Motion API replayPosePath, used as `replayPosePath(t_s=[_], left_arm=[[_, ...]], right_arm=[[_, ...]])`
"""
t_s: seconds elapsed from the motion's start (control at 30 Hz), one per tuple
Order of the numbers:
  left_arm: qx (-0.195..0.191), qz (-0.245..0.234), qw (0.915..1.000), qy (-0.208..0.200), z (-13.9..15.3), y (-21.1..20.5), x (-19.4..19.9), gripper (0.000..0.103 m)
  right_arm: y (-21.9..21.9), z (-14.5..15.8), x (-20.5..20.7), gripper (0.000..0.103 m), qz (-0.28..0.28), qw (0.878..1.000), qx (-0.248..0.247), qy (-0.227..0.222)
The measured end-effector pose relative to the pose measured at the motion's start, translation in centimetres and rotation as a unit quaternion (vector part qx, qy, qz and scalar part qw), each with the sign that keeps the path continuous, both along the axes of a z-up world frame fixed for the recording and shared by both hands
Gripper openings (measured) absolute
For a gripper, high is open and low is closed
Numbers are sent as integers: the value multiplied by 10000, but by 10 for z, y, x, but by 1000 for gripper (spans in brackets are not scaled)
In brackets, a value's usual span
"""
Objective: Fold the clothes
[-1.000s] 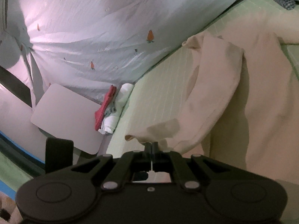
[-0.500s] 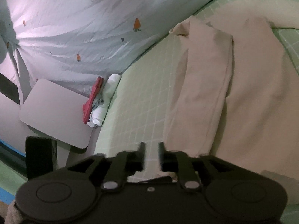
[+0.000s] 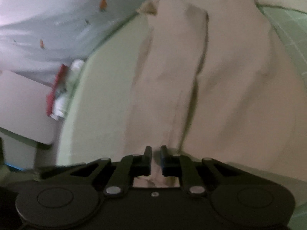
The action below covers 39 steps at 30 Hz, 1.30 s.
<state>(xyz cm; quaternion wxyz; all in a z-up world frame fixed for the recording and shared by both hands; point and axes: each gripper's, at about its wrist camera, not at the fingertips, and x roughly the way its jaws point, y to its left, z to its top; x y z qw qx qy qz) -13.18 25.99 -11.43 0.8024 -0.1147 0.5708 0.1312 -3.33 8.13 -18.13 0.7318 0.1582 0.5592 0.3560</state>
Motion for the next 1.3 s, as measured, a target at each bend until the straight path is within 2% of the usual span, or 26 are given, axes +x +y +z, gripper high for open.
replayPosePath(t_s=[0.27,0.6,0.9,1.0,1.13,1.2,1.3], left_arm=[[-49,180,9998,-26,-1,10,13,97],[-76,520,9985,-135,-4,36,52,97],[60,903,9948,-463,-7,83,119,92],[106,855,9948,-537,-10,97,155,92],[141,770,9952,-594,-17,111,205,92],[194,723,9949,-677,-21,117,225,93],[402,604,9942,-797,-26,122,251,93]], right_arm=[[-11,11,11,12,-259,9991,74,-313],[-17,13,46,12,-623,9958,-165,-649],[12,19,119,18,-713,9877,-489,-1300],[34,23,155,28,-636,9834,-590,-1594],[75,29,207,44,-381,9725,-852,-2135],[101,31,228,51,-15,9595,-1028,-2624],[140,29,255,55,705,9329,-1263,-3298]])
